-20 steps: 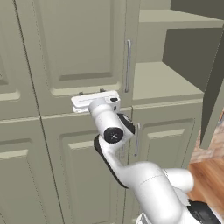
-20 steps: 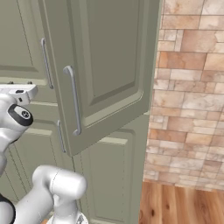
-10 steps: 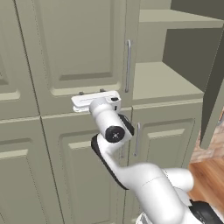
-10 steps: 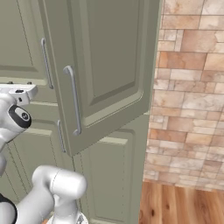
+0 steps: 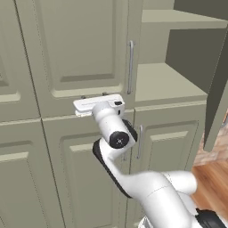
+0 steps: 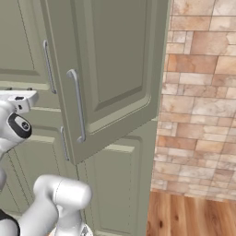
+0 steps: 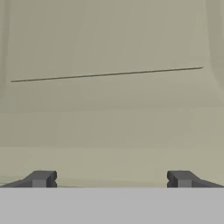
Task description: Close all open cabinet doors.
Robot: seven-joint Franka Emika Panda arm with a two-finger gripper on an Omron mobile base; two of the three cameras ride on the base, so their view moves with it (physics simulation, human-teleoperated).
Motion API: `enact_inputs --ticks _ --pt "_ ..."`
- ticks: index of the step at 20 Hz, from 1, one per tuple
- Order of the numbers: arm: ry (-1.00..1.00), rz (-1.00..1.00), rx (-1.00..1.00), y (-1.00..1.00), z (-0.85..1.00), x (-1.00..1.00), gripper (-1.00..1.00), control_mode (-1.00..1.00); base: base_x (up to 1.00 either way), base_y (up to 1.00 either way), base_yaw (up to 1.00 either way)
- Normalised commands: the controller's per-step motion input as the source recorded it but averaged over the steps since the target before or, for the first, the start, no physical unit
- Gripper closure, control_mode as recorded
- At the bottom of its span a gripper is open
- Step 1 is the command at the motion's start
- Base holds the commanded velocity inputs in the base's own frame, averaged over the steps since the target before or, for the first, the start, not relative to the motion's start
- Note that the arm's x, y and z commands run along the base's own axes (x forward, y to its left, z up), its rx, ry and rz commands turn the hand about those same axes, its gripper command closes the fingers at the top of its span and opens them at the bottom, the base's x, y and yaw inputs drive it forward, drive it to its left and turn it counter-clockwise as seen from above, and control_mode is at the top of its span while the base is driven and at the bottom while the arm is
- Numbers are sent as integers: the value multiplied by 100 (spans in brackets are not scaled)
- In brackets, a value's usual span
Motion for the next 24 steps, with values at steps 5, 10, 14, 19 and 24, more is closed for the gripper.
enact_inputs --ticks 5,10,14,19,24 --pt "0 0 0 0 4 -18 -100 -100 0 0 0" --pt "15 0 0 0 39 -33 -100 -100 0 0 0" --pt "20 0 0 0 51 -45 -100 -100 0 0 0" --pt "17 0 0 0 38 -57 -100 -100 0 0 0" --pt "5 1 0 -1 27 -65 -100 -100 0 0 0"
